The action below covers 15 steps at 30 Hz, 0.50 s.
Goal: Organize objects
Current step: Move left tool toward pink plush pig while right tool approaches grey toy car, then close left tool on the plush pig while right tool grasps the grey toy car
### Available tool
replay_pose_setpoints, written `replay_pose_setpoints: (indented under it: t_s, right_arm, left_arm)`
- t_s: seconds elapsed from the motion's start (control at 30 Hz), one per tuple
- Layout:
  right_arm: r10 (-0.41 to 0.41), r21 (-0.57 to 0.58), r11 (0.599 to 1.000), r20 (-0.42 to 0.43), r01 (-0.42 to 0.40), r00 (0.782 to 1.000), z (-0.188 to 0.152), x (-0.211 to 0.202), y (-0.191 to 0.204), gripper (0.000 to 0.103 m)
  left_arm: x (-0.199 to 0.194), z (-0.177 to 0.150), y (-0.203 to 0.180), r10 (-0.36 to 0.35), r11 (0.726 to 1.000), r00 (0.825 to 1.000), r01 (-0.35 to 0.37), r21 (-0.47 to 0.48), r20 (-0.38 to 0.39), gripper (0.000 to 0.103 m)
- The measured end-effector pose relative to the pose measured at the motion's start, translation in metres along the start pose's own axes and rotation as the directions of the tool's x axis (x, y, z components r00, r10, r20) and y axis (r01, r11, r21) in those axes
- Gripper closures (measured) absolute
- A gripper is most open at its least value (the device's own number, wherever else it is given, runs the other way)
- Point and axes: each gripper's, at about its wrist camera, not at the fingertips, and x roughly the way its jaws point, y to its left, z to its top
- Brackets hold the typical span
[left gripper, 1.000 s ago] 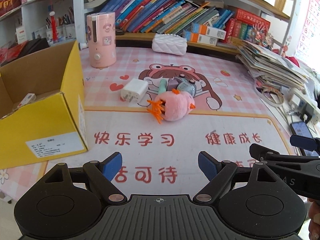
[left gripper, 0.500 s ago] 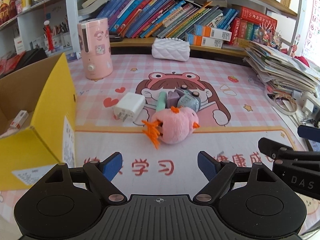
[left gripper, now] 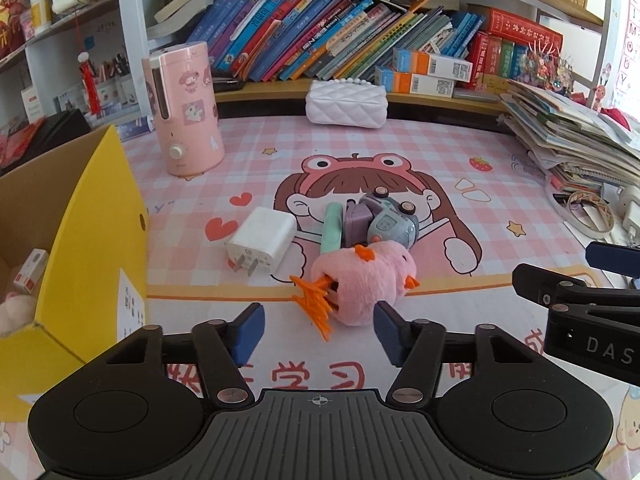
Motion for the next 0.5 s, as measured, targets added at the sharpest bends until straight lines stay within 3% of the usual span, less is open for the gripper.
replay_pose_setpoints:
  t_s: [0.07,0.27,0.33,0.4,0.5]
  right_arm:
    - [0.002,0.004,1.000,-0.007,-0.002,1.000,0.001,0.005,0.000,0.027]
    - [0.013,0.004,1.000,-0.027,-0.012,1.000,0.005,0.017,0.002,0.027]
    - [0.010,0.001,1.000,-0.028,-0.010,1.000,0.006,0.019,0.002,0.027]
    - [0.006,0.006,1.000,-0.029,-0.006,1.000,0.007,0.020,0.001,0.027]
    - [-0.001,0.017,1.000,-0.029,0.002,1.000,0.010,0.022,-0.003,0.027]
  left_arm:
    - [0.004,0.001,0.001,-0.007,1.000,1.000,0.007,0.000,-0.014,0.056]
    - [0.017,0.007,-0.001,-0.030,1.000,0.999,0.030,0.002,-0.022,0.057]
    - [0.020,0.009,-0.007,-0.037,0.999,0.999,0.038,0.024,-0.013,0.052]
    - [0.027,0.011,-0.012,-0.040,0.998,0.999,0.041,0.054,-0.019,0.034]
    - [0.039,0.013,-0.018,-0.013,0.996,1.000,0.014,0.087,-0.012,0.025]
